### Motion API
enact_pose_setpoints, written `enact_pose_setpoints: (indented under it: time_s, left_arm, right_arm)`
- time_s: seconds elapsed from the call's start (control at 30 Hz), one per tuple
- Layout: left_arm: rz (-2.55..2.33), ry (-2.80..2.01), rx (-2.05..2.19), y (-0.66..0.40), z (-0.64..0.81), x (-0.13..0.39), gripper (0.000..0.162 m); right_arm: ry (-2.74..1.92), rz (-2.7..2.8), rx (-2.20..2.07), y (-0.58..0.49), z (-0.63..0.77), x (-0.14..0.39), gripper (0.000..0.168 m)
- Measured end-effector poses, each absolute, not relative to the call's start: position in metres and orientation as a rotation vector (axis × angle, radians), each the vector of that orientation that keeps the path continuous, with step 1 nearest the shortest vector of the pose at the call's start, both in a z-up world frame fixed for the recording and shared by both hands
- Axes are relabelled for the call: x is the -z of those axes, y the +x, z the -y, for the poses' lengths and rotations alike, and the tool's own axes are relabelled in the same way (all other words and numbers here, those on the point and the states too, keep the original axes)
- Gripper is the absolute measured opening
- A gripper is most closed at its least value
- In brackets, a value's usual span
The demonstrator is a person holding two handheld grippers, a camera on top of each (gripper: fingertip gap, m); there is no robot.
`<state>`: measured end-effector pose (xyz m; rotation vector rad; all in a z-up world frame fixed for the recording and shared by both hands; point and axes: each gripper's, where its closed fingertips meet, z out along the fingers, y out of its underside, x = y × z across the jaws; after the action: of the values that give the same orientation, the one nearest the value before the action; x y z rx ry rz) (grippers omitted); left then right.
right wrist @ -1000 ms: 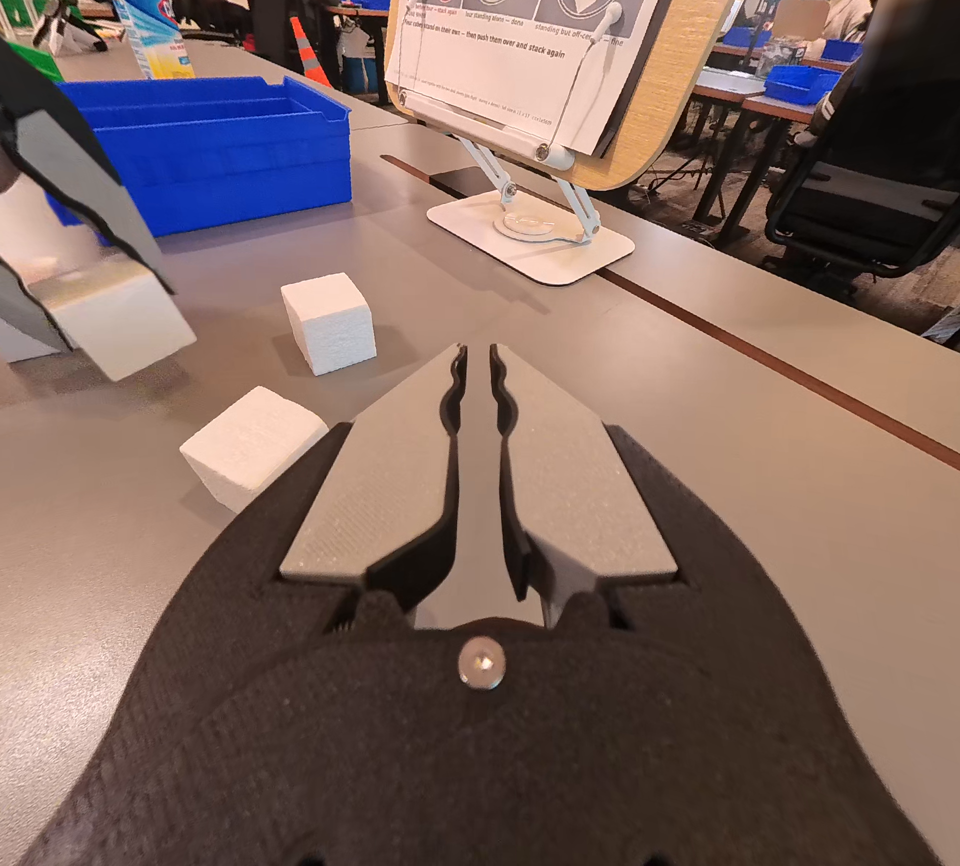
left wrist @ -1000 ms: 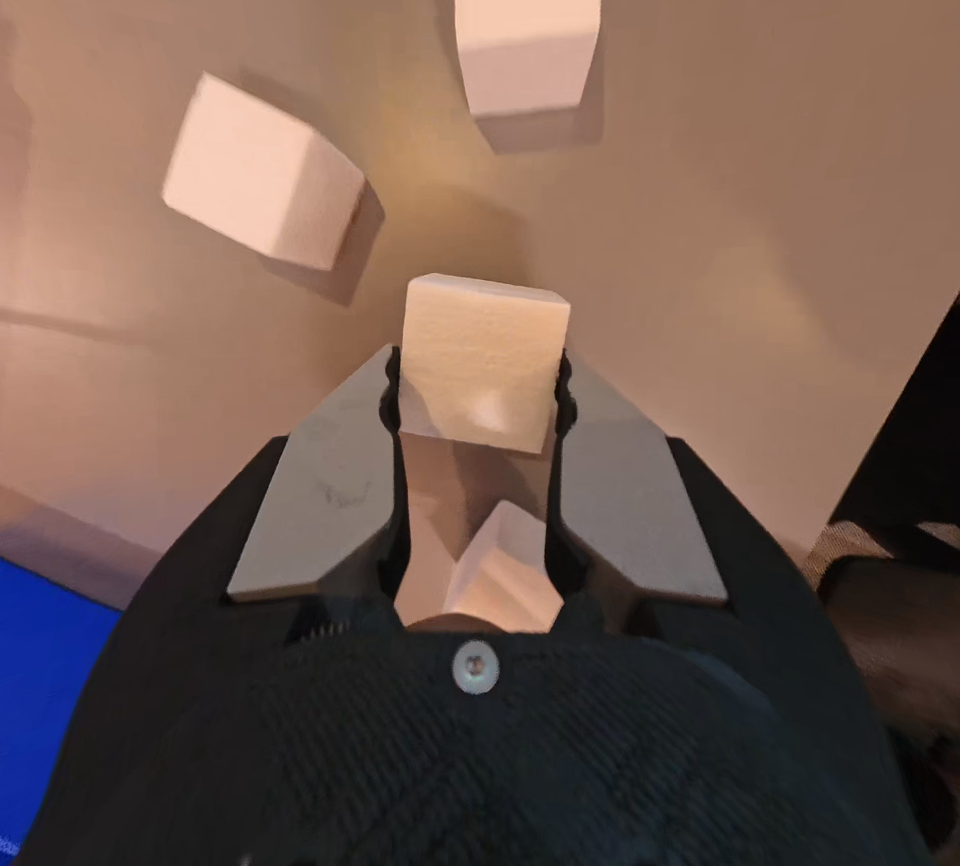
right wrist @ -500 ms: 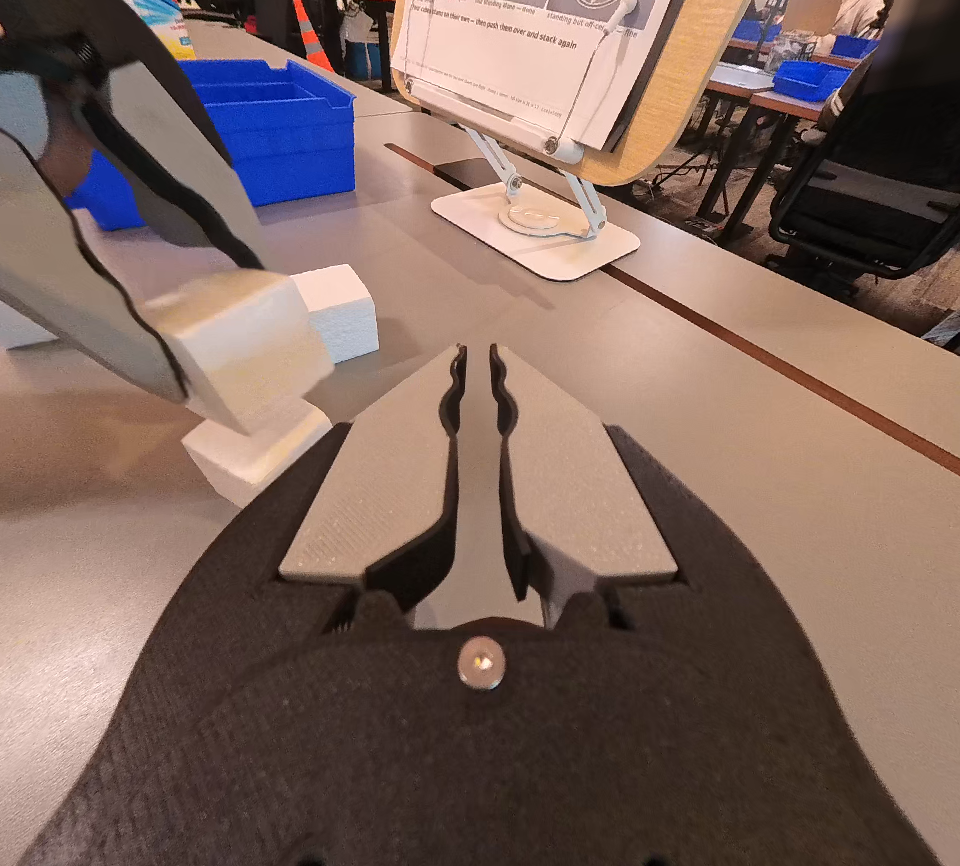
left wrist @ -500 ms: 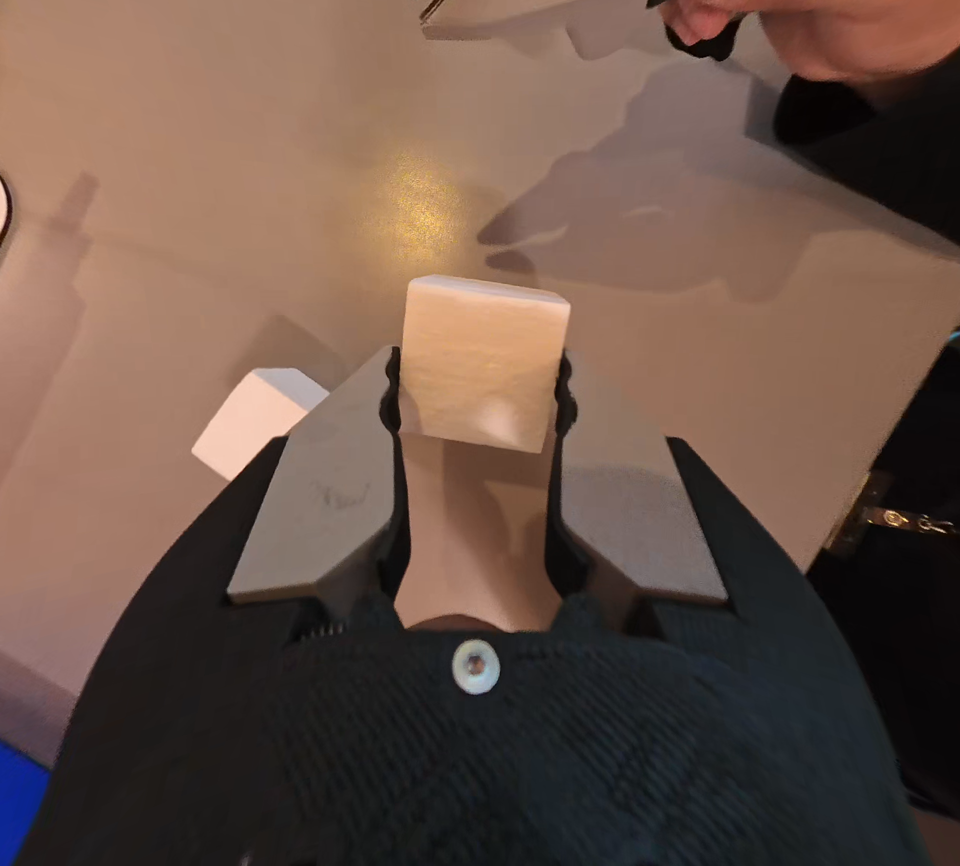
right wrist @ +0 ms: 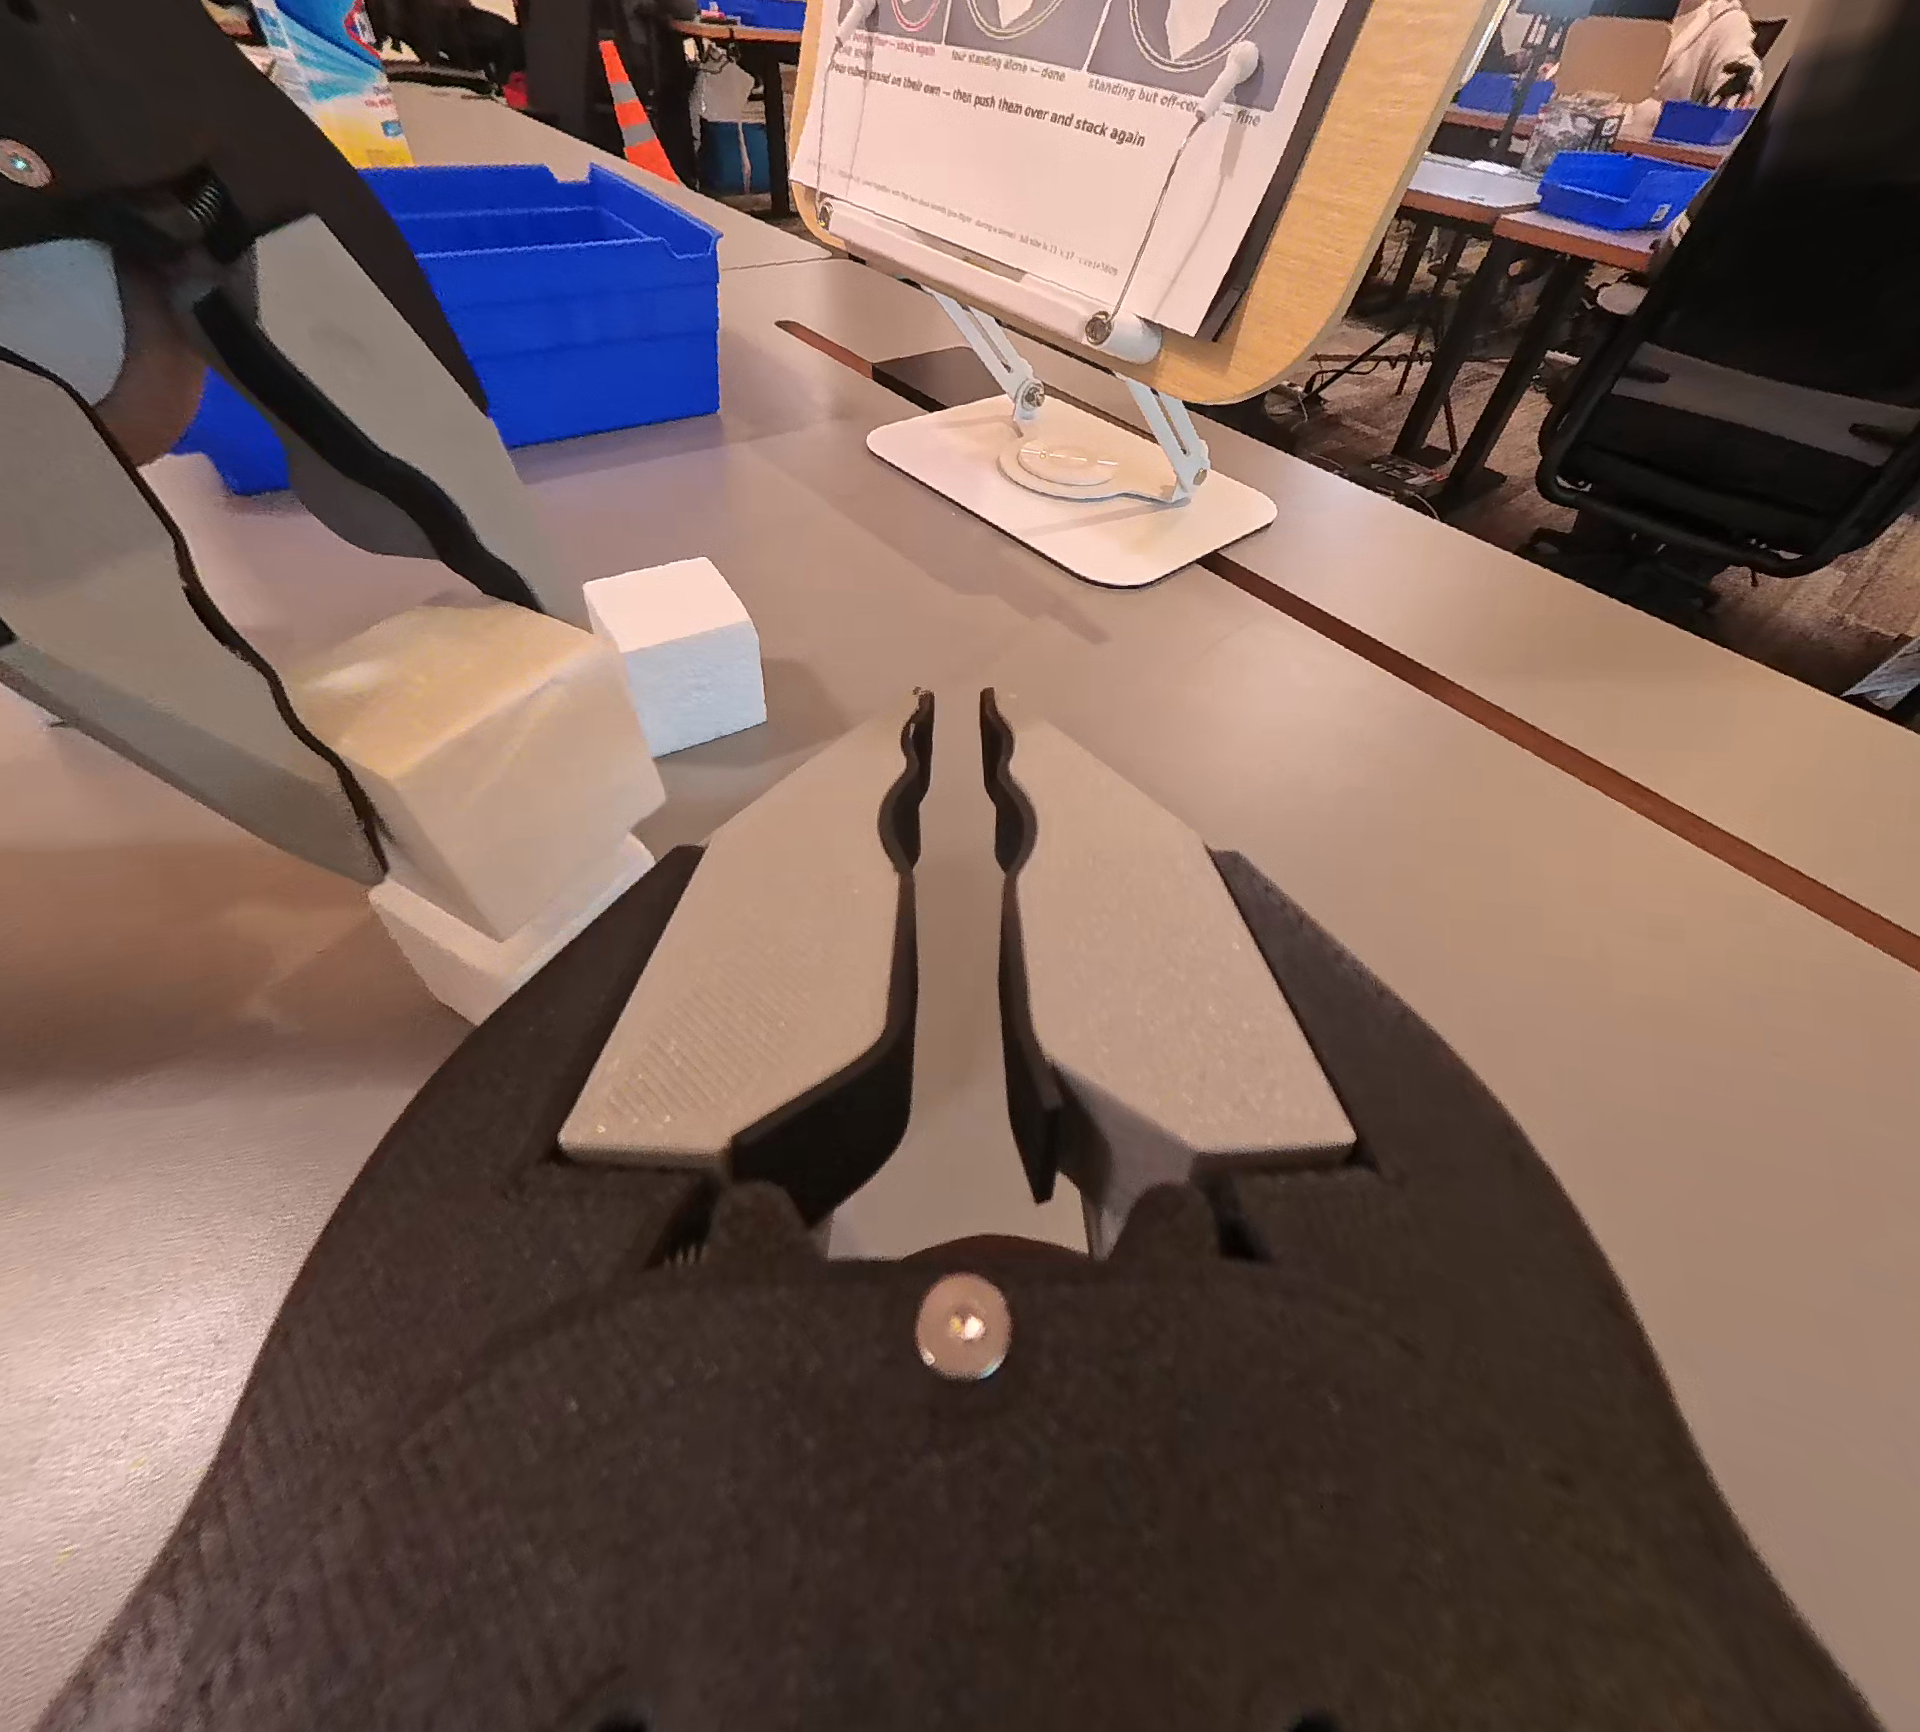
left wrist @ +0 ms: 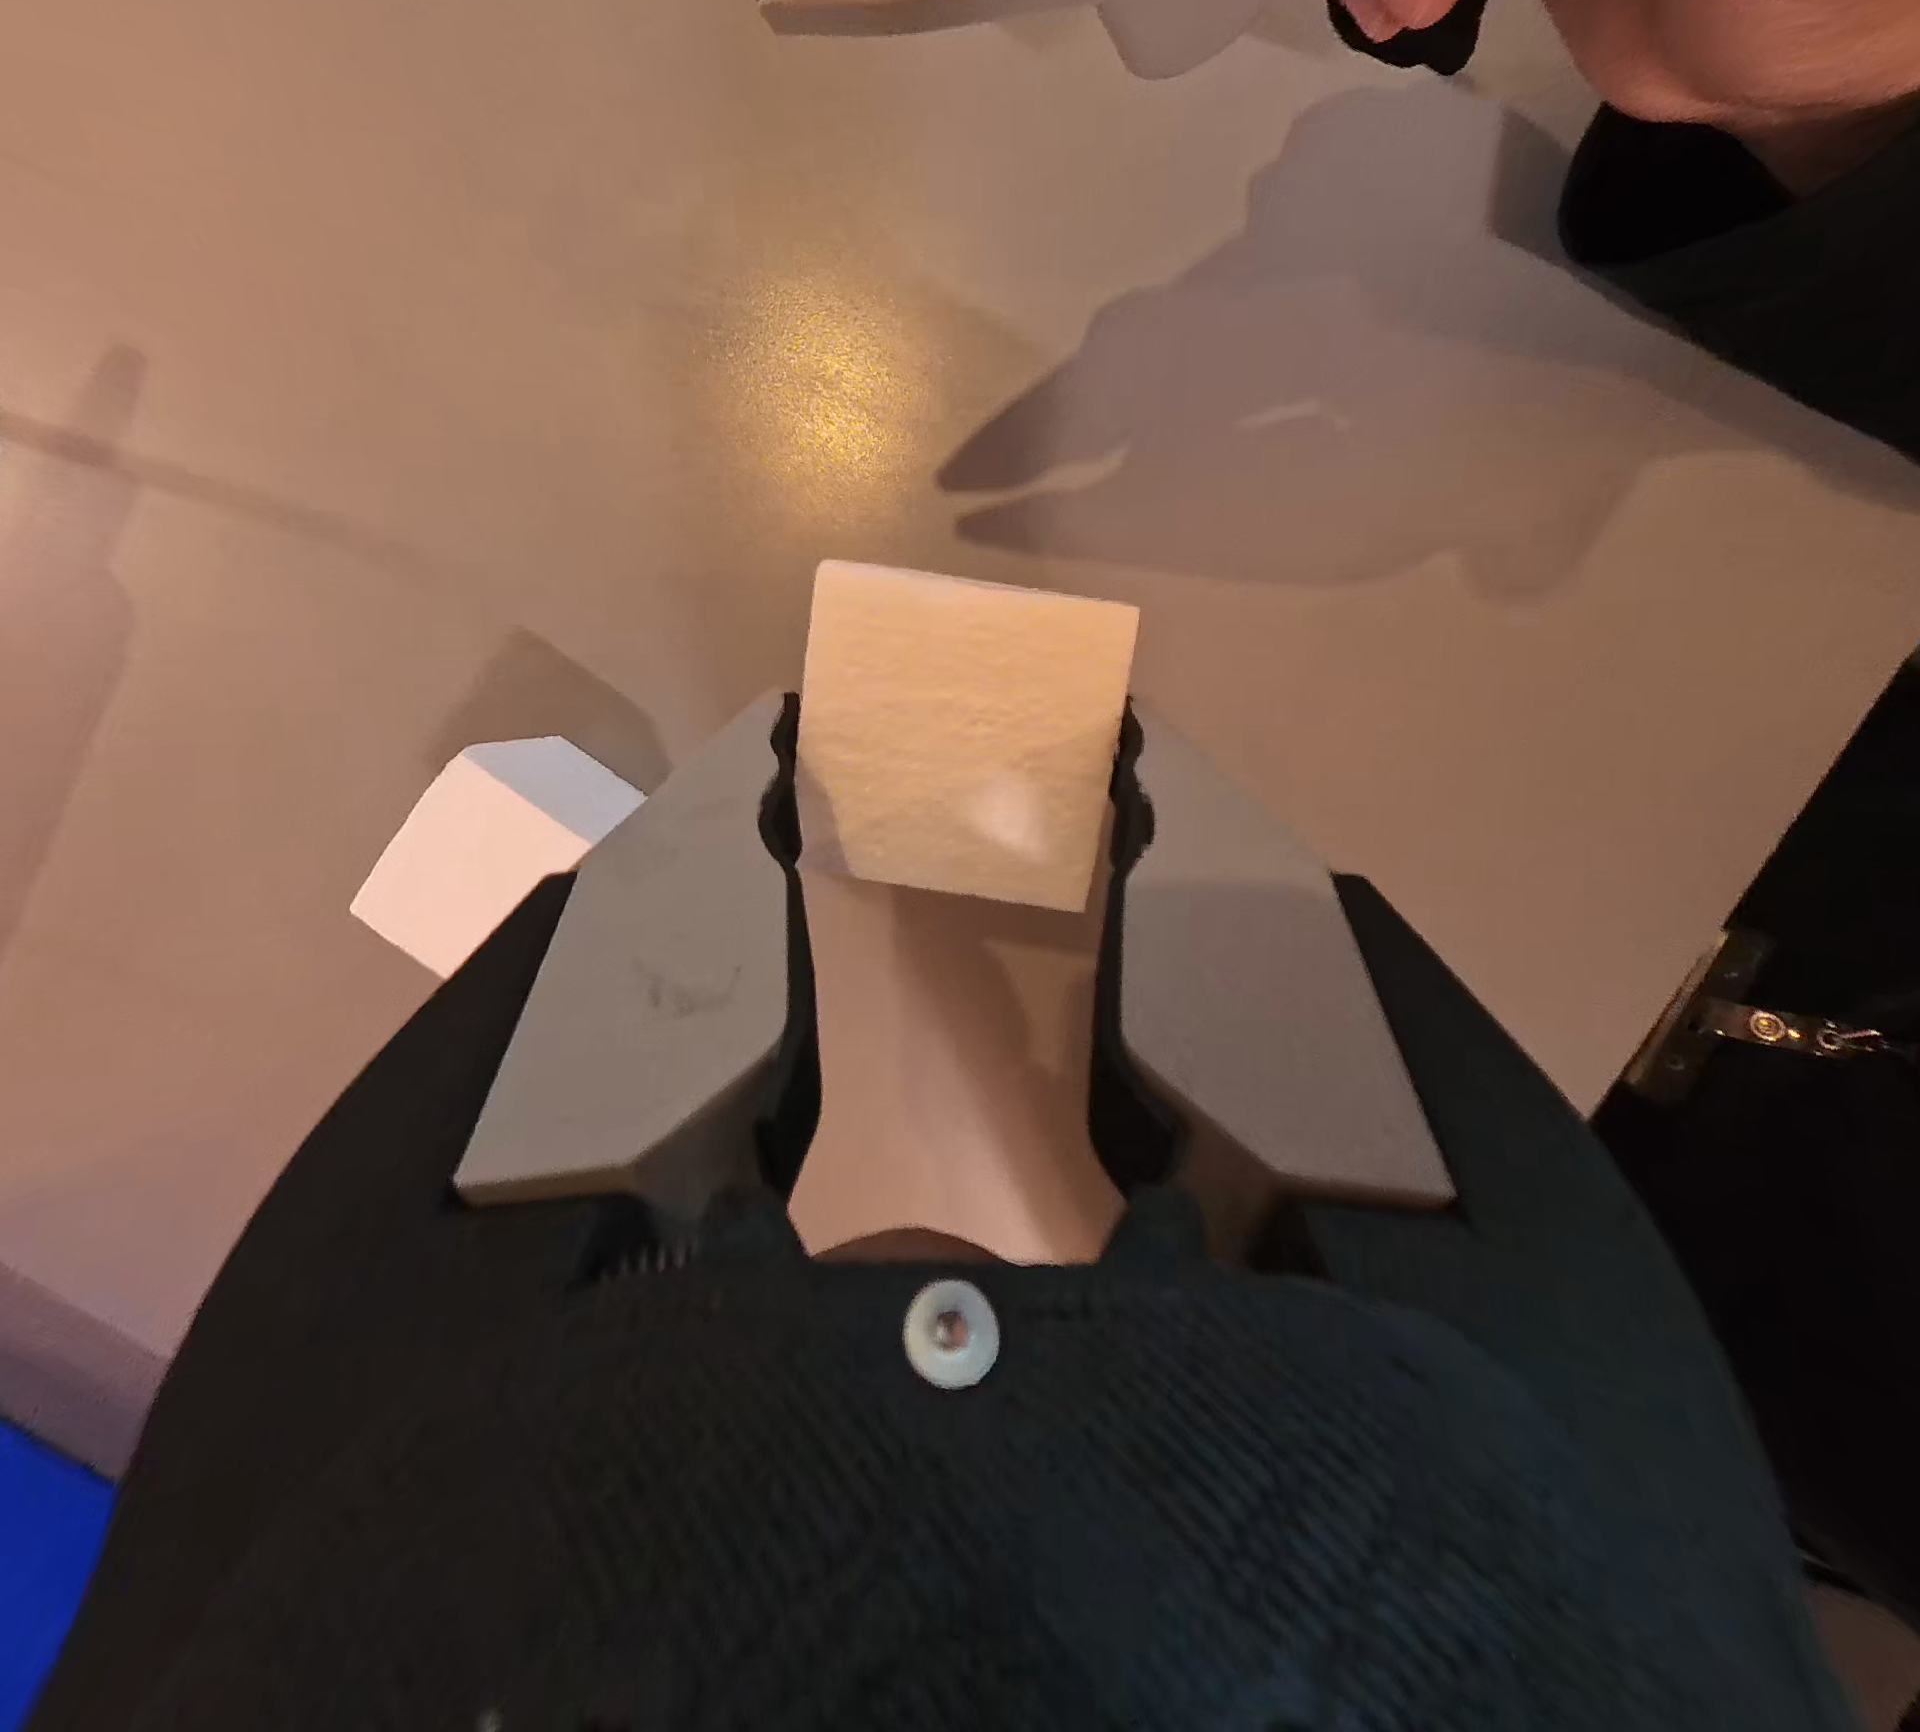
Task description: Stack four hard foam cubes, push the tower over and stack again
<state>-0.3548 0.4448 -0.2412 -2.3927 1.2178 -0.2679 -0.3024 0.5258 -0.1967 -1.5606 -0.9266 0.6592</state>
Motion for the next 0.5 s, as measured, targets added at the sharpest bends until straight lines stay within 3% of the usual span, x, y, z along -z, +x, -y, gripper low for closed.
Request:
enact_pose_setpoints:
  time_s: [0.5]
  left_arm:
    - [-1.207,-2.443,0.265,-0.355,-0.441,0.256,0.058]
  right_arm:
    - [-1.554,0.921,-0.666,-0.302,-0.525,0.194,0.006]
